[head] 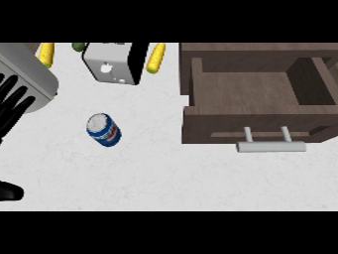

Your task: Pick up the can, place it into the drawer and close the drawer

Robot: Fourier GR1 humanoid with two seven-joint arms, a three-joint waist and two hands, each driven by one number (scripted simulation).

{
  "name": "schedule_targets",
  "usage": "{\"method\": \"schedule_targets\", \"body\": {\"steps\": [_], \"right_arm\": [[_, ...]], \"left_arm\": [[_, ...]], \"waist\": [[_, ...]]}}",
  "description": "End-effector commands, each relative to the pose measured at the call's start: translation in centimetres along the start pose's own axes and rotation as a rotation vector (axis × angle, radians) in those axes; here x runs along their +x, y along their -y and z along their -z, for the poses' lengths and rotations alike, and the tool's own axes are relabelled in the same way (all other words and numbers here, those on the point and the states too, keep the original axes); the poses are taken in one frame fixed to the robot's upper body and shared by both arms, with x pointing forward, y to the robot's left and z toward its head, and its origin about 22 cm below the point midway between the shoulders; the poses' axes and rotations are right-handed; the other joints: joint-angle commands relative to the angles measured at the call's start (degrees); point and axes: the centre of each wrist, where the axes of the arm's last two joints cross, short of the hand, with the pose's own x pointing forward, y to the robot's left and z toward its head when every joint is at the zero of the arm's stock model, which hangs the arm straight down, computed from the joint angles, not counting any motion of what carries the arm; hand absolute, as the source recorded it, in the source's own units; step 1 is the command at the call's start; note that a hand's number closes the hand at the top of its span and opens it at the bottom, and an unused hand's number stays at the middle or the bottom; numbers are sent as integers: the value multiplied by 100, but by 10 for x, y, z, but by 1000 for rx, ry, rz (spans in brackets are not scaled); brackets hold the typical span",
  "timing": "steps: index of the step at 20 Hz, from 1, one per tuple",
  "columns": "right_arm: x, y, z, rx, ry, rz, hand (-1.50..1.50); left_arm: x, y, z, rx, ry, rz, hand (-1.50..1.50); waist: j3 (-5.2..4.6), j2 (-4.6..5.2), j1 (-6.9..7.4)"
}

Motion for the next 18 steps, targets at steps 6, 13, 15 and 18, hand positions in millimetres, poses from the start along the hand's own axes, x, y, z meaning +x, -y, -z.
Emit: {"method": "schedule_targets", "body": {"steps": [6,13,15,18], "right_arm": [[7,17,-10,-3,-1,10,-150],[-7,31,-13,13,3,-4,-150],[7,19,-22,16,1,1,-150],[3,43,-23,-7,9,9,-150]], "left_arm": [[-15,7,24,-3,-57,-79,-150],[-57,27,59,6,-99,-74,-150],[-70,20,64,12,-92,-60,-150],[-90,3,57,18,-98,-44,-150]], "waist": [[-1,1,8],[-1,8,-10],[-3,9,-20],[-3,10,-15]]}}
